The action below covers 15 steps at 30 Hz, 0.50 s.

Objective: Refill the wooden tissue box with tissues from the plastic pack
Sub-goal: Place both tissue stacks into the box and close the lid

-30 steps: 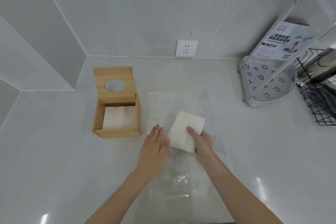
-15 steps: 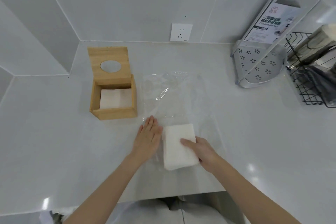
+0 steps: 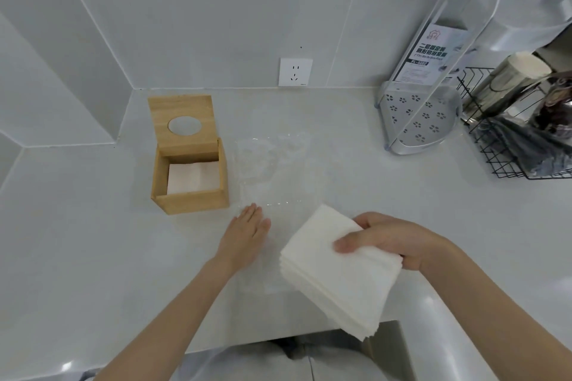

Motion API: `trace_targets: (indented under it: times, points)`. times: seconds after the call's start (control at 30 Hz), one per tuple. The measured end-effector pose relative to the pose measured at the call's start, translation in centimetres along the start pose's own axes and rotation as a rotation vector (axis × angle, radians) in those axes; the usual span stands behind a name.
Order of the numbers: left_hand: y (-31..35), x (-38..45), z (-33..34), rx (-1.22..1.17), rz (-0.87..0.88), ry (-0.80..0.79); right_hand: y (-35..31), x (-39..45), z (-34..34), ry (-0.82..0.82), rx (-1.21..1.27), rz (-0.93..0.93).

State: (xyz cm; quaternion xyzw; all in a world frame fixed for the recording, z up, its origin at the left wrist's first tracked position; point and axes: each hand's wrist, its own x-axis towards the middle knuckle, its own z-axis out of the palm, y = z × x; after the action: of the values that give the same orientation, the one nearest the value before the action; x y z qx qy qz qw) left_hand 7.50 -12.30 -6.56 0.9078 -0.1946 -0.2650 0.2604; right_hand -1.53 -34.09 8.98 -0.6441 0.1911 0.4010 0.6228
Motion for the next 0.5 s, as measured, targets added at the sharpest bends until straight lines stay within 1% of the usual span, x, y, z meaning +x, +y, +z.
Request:
trace_targets:
  times: [0.07, 0.1, 0.13, 0.17, 0.2, 0.23, 0.3, 0.33, 0.37, 0.43, 0.5]
  points:
    - [1.1, -0.8, -2.0, -0.155, 0.068, 0.073, -2.1, -0.3, 0.1, 0.003, -0.004, -0.109]
    - [1.9, -1.4, -3.3, -0.279, 0.100, 0.135, -3.0, -0.2, 0.1, 0.000, -0.016, -0.149]
    - [2.6, -1.9, -4.5, -0.398, 0.129, 0.195, -4.0, 0.0, 0.3, -0.010, -0.036, -0.181]
    - [3.6, -2.5, -5.8, -0.487, 0.130, 0.211, -4.7, 0.3, 0.4, -0.025, -0.048, -0.197]
    - [4.2, -2.8, -7.0, -0.560, 0.114, 0.196, -5.4, 0.8, 0.6, -0.045, -0.065, -0.205]
    - [4.7, -3.4, -8.2, -0.662, 0.073, 0.144, -6.0, 1.4, 0.9, -0.069, -0.088, -0.205]
    - [5.2, -4.3, -10.2, -0.922, 0.033, -0.091, -6.9, 2.8, 1.5, -0.107, -0.144, -0.186]
    - [5.3, -4.9, -11.1, -0.992, 0.021, -0.189, -7.3, 3.5, 1.9, -0.125, -0.169, -0.176]
    - [5.1, -5.2, -11.6, -1.024, 0.029, -0.247, -7.6, 4.3, 2.2, -0.141, -0.187, -0.162]
    - [4.4, -5.7, -12.0, -1.042, 0.022, -0.243, -8.1, 5.6, 2.7, -0.174, -0.219, -0.139]
    - [3.4, -5.9, -12.3, -0.993, -0.011, -0.221, -8.4, 6.8, 3.1, -0.191, -0.238, -0.123]
